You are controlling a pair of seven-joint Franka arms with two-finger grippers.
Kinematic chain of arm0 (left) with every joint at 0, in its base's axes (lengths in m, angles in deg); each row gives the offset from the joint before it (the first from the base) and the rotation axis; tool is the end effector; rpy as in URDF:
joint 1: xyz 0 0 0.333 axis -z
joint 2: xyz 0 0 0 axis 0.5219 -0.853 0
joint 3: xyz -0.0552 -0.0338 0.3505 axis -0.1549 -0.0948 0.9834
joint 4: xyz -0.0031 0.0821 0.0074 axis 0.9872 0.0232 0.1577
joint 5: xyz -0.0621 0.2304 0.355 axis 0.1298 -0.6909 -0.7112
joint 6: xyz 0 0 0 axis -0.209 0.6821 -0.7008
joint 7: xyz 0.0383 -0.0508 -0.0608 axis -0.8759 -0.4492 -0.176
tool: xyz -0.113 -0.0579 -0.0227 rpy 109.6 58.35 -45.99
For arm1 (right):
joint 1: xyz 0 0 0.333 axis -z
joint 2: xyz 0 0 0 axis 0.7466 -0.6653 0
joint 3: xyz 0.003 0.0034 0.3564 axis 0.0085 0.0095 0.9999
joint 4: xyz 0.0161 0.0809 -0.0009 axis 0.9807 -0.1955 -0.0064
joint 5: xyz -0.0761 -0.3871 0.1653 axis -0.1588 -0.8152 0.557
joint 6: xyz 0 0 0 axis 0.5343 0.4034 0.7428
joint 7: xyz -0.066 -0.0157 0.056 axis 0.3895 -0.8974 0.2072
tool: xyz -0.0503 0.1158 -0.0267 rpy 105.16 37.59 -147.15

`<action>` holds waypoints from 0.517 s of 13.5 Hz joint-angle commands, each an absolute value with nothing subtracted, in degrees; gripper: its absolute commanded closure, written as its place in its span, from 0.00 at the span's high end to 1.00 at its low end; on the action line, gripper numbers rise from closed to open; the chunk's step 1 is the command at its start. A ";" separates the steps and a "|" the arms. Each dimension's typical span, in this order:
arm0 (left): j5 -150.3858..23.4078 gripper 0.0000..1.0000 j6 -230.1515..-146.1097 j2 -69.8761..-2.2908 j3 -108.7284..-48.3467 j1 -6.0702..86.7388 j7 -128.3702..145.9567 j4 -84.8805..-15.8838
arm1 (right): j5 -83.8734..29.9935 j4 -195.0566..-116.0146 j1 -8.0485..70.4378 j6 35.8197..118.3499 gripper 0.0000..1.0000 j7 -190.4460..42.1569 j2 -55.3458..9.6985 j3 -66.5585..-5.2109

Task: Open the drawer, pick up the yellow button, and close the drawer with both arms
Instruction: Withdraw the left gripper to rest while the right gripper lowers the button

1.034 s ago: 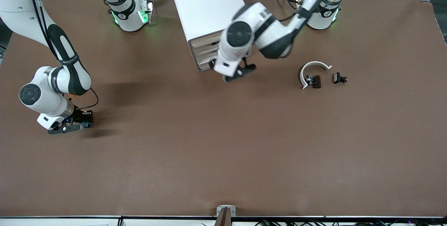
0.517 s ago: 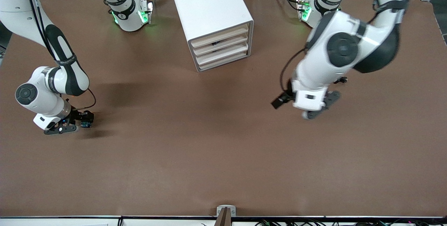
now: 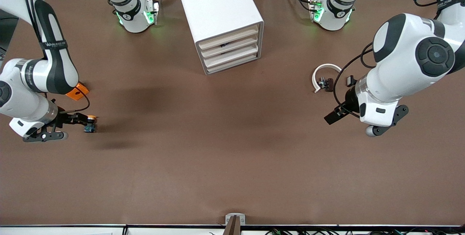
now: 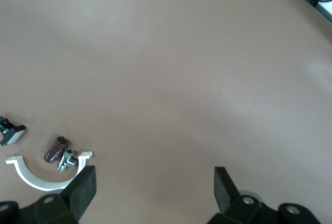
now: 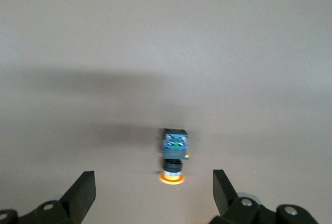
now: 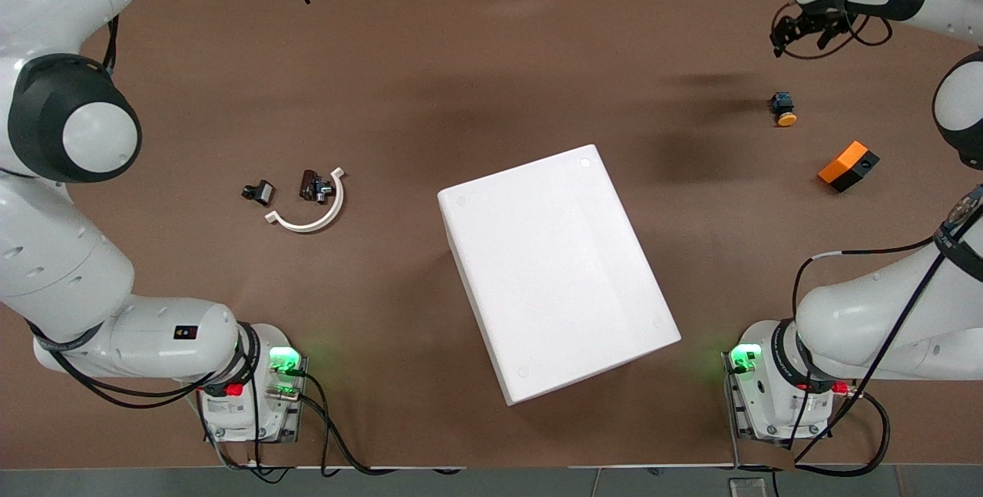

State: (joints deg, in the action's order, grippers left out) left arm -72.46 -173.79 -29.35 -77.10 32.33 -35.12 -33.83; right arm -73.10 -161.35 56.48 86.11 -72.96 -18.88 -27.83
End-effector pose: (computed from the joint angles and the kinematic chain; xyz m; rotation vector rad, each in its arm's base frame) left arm 0.6830 -0.1883 0.5185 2.9188 0.8819 -0.0474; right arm 0.6754 -0.0772 0.3454 3.0201 0.1498 -0.0118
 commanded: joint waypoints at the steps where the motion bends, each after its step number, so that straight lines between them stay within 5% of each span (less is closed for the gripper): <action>1: -73.54 1.00 -172.05 -25.68 -77.53 28.58 -27.95 -34.17 | -73.45 -155.77 53.40 81.63 1.00 -77.06 -18.35 -27.89; 7: -73.54 1.00 -166.79 -18.48 -77.53 19.52 -2.27 -34.08 | -70.65 -142.91 48.21 73.53 1.00 -76.98 -18.43 -27.89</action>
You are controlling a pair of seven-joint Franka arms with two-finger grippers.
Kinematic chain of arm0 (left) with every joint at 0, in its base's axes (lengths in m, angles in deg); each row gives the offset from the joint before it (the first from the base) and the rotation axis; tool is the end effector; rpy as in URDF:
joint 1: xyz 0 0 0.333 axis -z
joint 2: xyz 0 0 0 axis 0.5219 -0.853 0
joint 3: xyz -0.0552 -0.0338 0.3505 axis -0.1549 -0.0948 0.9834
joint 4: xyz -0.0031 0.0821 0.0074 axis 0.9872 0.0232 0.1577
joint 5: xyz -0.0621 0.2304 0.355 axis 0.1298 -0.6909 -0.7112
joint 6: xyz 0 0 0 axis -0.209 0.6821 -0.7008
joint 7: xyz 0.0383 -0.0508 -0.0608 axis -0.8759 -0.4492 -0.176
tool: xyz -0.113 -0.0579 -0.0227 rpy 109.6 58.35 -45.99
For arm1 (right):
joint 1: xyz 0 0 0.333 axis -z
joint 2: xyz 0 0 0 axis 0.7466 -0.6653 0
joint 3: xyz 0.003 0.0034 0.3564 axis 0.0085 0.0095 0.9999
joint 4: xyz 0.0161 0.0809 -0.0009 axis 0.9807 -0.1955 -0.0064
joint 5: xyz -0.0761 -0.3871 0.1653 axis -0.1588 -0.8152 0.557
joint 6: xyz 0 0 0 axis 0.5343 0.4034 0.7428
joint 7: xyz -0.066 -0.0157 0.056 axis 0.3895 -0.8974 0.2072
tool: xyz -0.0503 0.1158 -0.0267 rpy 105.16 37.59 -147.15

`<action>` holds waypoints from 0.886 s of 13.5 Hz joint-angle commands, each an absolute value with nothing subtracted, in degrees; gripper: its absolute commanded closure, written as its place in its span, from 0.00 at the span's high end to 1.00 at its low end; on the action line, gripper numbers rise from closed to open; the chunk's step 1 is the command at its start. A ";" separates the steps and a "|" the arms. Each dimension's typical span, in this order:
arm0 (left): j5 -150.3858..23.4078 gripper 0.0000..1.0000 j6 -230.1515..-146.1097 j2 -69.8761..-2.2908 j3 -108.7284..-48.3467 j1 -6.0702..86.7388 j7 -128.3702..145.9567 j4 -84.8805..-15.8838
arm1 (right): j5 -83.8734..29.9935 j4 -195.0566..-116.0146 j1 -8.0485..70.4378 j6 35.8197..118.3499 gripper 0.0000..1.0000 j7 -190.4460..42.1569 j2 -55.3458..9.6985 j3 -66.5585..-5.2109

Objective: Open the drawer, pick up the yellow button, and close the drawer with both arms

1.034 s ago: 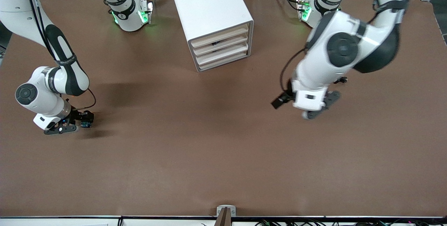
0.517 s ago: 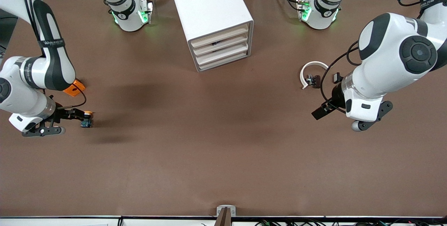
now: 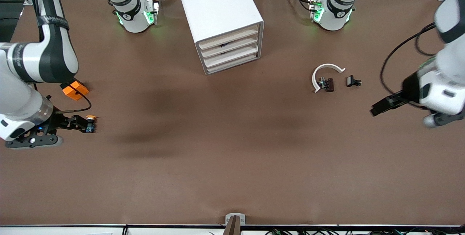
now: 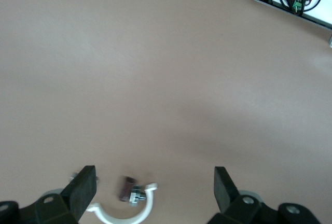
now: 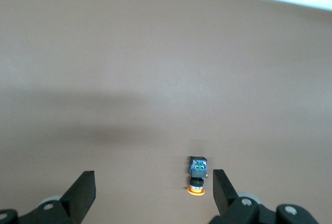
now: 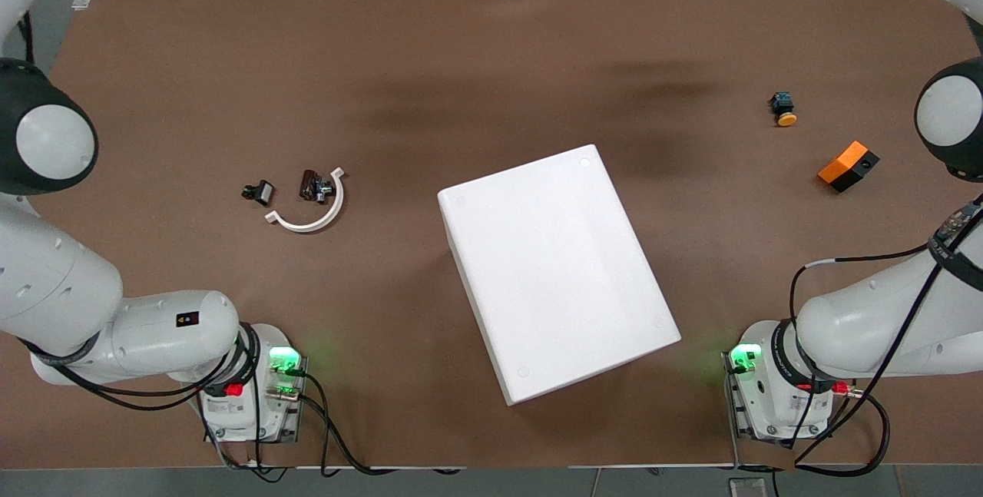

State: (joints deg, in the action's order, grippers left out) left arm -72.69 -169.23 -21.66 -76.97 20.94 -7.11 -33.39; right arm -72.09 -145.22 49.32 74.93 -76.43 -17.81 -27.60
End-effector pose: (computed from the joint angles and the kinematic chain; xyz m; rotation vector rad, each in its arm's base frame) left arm 0.6676 -0.0528 0.6043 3.0372 0.4435 0.1032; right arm 0.7188 0.0065 0.4831 3.0112 0.1890 0.1632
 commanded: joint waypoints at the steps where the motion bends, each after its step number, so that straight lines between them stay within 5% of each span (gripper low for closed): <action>1: -73.54 1.00 -165.12 -17.33 -77.61 18.81 0.02 -34.08 | -70.64 -142.47 47.60 73.35 1.00 -76.89 -18.26 -27.71; 8: -72.83 1.00 -158.07 -12.05 -76.74 19.06 5.58 -34.51 | -70.03 -134.91 46.80 65.27 1.00 -76.89 -16.25 -27.80; 12: -72.74 1.00 -158.15 -7.48 -68.66 27.49 5.93 -40.23 | -69.94 -134.91 46.71 63.77 1.00 -76.89 -15.09 -27.71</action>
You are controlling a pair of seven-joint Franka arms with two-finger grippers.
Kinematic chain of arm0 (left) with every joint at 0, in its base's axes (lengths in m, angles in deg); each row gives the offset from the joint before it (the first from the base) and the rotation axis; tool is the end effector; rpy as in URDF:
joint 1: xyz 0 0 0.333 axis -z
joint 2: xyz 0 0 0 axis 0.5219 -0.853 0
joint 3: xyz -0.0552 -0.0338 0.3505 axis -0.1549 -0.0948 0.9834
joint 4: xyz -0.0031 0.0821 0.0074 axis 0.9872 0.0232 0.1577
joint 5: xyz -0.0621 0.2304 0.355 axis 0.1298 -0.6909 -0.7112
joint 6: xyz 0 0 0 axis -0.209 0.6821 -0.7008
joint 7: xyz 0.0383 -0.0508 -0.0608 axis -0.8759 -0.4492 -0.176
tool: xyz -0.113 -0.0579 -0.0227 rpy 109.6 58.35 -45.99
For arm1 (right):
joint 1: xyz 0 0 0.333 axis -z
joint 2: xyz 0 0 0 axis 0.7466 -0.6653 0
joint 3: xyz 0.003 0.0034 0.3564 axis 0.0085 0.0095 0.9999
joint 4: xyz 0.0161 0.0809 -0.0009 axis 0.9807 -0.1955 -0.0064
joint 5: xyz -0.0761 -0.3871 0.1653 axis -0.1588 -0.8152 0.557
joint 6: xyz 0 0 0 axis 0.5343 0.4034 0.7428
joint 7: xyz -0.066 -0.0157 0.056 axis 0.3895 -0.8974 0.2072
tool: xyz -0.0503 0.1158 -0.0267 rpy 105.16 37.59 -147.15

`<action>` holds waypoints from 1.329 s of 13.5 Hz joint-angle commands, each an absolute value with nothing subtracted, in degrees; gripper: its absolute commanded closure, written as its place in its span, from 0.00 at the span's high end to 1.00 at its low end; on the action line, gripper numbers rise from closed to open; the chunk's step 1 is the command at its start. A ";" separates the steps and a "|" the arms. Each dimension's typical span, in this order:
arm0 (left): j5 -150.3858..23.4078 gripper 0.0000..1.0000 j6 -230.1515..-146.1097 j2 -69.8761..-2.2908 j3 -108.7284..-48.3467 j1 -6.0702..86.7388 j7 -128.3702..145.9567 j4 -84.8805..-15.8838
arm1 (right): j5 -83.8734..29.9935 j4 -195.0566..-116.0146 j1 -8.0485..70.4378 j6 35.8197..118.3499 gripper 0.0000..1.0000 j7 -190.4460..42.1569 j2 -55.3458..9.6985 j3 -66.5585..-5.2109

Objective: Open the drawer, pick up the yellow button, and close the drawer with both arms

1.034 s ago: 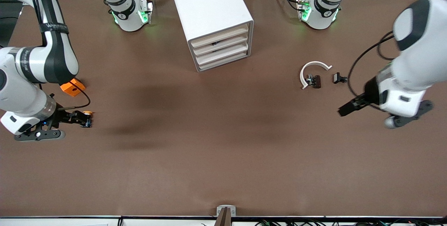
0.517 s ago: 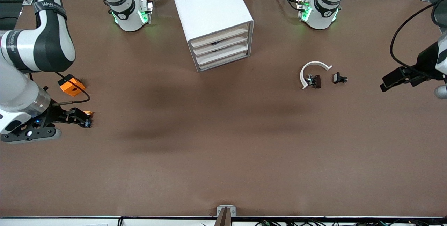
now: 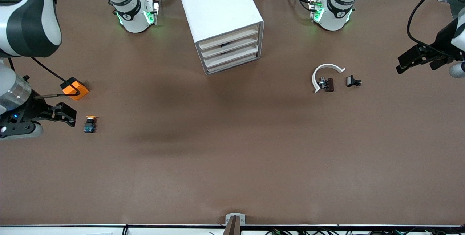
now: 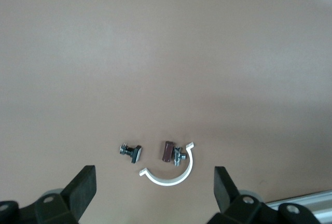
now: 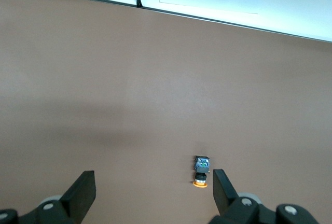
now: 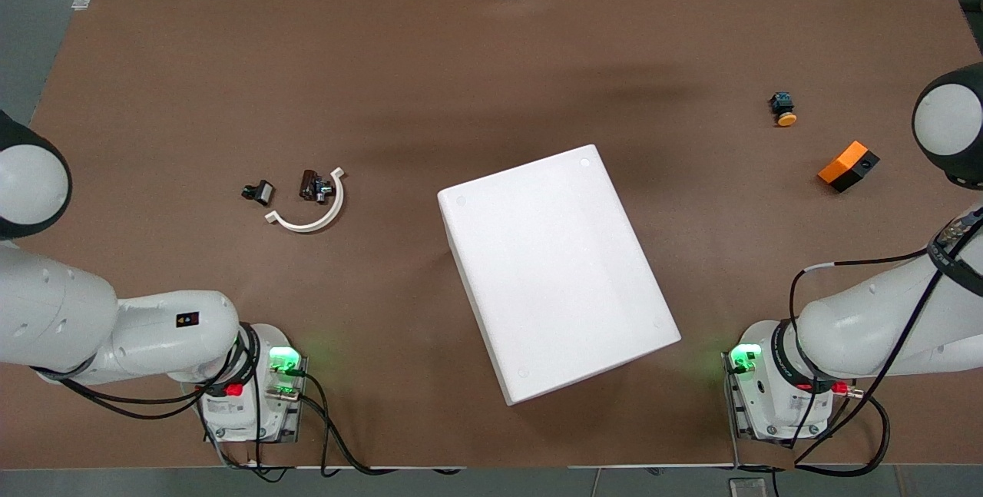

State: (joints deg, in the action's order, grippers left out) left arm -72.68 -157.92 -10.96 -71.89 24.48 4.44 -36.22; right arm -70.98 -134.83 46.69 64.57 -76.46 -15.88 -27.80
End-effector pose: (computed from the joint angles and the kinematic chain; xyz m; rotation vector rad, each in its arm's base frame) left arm 0.5862 -0.0463 0.6735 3.1368 0.1701 0.0229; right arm 0.7107 0.0348 0.5847 3.0187 0.2077 0.2189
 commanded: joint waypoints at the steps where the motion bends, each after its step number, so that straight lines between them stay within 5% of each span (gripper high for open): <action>1: -72.74 1.00 -157.98 -7.47 -67.17 28.72 5.93 -40.06 | -69.94 -134.82 46.54 63.33 1.00 -76.89 -14.66 -27.71; 18: -72.57 1.00 -153.94 -8.27 -67.59 28.74 6.28 -38.03 | -64.50 -131.49 45.66 52.52 1.00 -76.45 -13.33 -28.41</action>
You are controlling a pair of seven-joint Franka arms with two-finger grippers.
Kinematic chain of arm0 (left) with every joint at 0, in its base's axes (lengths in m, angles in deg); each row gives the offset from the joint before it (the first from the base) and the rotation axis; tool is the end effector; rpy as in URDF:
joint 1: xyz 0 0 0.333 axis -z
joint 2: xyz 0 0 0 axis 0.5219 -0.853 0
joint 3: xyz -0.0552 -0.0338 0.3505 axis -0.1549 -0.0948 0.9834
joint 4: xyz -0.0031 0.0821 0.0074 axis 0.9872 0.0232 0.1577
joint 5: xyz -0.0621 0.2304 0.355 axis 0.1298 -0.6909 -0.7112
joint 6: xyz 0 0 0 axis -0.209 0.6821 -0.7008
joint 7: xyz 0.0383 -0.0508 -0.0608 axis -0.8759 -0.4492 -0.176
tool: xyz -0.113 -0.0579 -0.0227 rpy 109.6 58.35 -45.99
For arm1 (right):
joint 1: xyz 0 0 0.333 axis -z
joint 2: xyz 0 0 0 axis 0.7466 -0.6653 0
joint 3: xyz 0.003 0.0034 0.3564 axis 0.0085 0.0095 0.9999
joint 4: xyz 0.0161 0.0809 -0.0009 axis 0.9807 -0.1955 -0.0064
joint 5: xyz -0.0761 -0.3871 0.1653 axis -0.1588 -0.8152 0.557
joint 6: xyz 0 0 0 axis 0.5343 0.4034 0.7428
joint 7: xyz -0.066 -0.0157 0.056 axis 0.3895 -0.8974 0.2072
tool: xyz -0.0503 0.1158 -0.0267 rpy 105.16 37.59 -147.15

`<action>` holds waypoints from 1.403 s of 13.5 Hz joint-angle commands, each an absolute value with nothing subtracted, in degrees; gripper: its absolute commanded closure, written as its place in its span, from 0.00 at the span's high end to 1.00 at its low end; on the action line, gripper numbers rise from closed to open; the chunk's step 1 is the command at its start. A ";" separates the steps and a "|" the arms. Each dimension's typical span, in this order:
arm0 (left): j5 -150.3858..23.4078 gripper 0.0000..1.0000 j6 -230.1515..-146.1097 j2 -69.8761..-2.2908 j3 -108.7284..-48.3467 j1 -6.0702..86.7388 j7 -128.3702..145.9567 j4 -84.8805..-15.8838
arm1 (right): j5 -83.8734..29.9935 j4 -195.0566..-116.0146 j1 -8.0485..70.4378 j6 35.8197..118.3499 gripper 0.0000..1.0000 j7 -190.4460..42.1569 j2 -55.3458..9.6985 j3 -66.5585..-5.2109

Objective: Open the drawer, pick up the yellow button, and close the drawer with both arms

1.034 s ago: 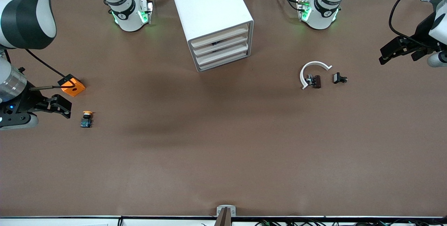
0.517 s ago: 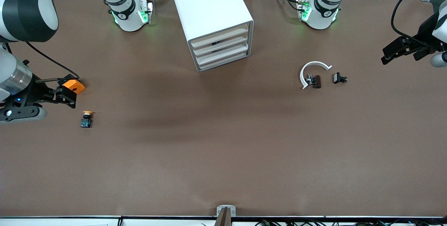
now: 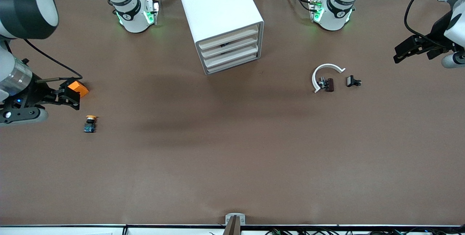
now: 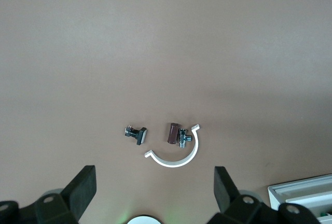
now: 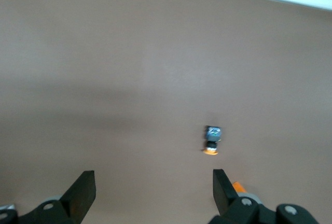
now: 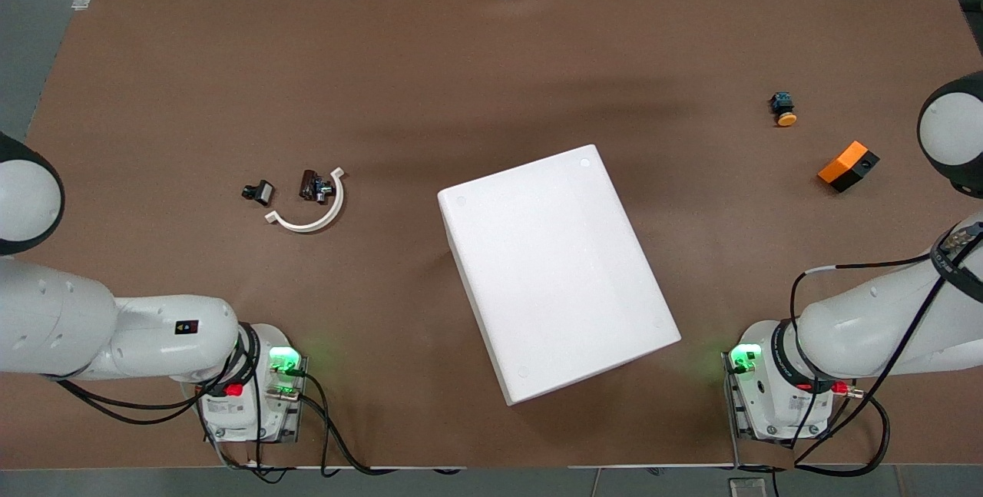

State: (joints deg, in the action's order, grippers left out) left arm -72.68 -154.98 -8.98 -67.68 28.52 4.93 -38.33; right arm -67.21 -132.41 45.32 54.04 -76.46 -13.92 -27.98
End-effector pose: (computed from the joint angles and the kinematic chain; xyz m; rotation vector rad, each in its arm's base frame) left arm 0.5673 -0.0447 0.6705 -3.1250 -0.1610 0.0599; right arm 0.6805 0.0533 0.6118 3.0867 0.2192 0.0569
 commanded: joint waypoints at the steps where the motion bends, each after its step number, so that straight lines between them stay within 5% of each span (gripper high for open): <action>1: -72.57 1.00 -153.85 -8.00 -67.59 28.65 6.28 -38.21 | -64.14 -131.48 46.18 52.08 1.00 -76.28 -13.33 -28.24; 12: -72.39 1.00 -153.94 -6.68 -67.59 28.47 6.28 -39.26 | -64.31 -132.80 46.36 44.87 1.00 -76.36 -6.83 -29.91; 19: -72.48 1.00 -153.94 -6.68 -67.59 28.47 6.28 -39.18 | -63.96 -144.93 46.79 48.66 1.00 -77.06 2.92 -30.70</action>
